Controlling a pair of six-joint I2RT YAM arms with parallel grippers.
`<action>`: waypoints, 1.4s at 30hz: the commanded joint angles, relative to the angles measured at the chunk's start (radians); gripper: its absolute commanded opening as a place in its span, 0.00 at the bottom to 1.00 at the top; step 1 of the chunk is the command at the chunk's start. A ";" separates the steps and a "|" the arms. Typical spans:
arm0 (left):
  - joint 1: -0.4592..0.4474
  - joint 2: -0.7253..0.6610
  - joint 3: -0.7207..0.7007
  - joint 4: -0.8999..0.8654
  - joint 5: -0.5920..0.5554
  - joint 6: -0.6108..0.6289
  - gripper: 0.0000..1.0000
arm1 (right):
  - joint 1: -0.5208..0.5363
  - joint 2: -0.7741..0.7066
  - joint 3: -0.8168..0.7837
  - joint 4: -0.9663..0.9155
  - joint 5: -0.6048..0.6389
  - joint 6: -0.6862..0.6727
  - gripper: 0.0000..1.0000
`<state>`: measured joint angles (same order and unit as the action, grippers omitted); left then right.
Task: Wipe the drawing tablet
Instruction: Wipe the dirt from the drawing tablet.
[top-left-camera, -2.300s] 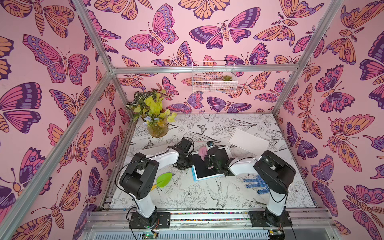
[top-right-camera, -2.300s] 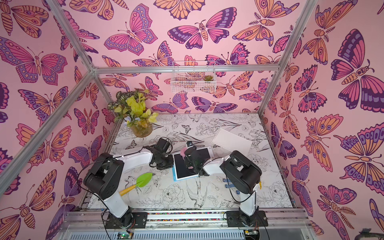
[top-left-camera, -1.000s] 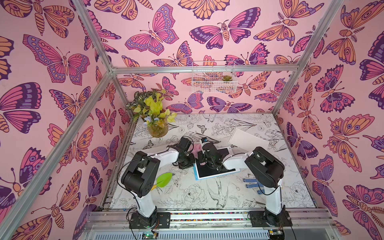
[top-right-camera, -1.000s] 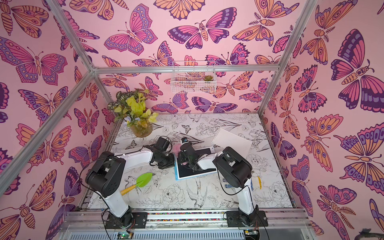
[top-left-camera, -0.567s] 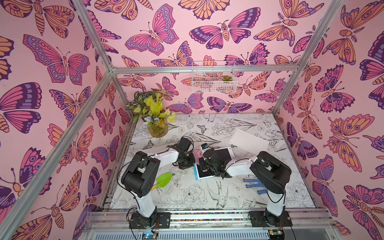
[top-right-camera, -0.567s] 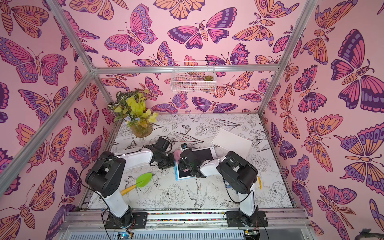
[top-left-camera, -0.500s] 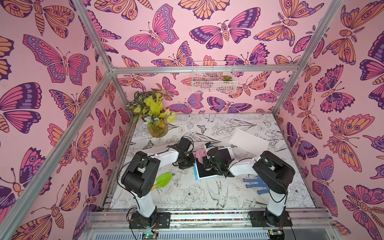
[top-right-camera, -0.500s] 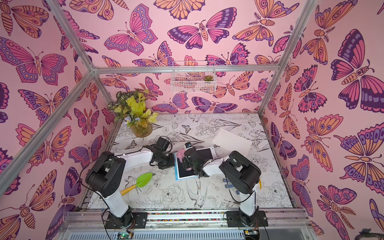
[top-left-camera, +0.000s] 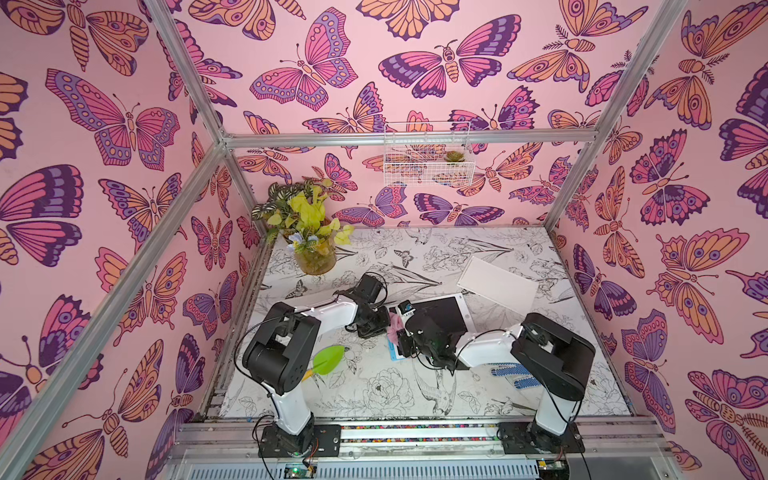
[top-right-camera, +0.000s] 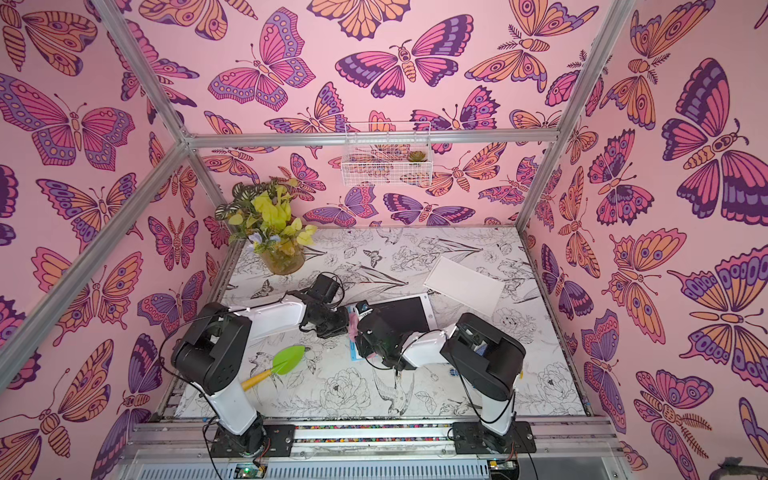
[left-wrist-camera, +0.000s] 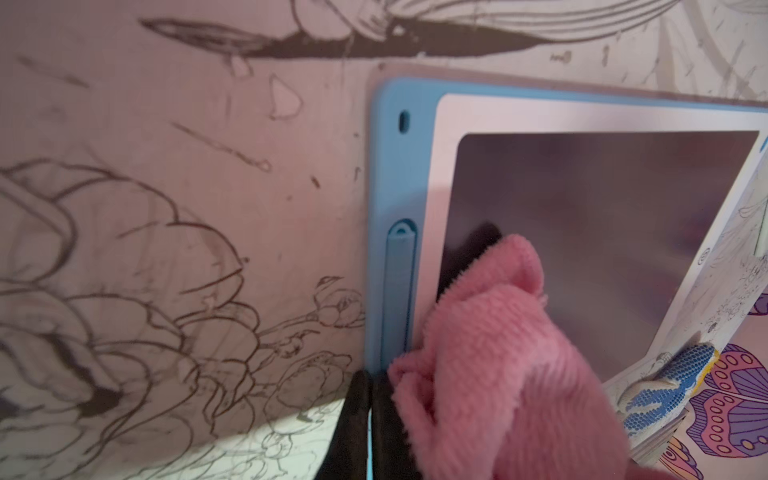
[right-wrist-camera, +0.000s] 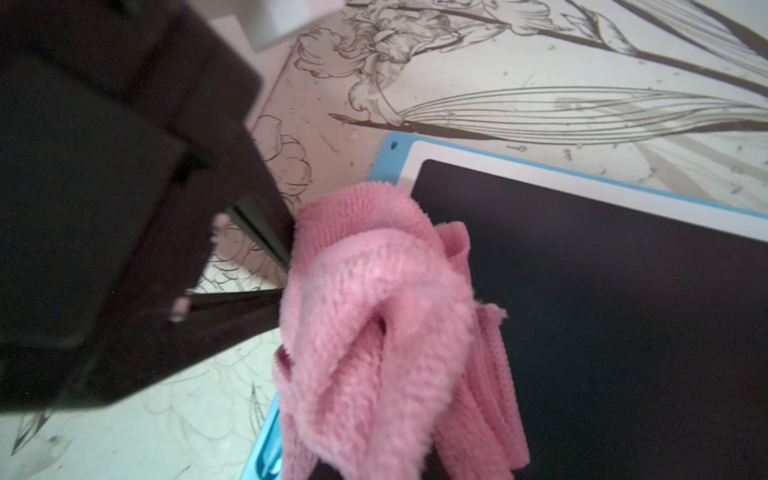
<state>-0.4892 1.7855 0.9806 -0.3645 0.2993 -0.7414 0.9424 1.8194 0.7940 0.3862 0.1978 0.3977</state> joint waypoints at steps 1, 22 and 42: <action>-0.004 0.130 -0.074 -0.164 -0.101 0.002 0.06 | -0.114 -0.057 -0.079 -0.030 0.052 0.028 0.00; -0.007 0.138 -0.053 -0.181 -0.109 0.010 0.06 | 0.096 -0.163 -0.145 -0.045 0.073 -0.020 0.00; -0.009 0.133 -0.051 -0.185 -0.118 0.014 0.06 | 0.111 -0.291 -0.258 -0.093 0.093 0.007 0.00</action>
<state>-0.4904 1.8011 1.0069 -0.3897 0.3000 -0.7372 0.9882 1.5036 0.4934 0.3069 0.3149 0.4179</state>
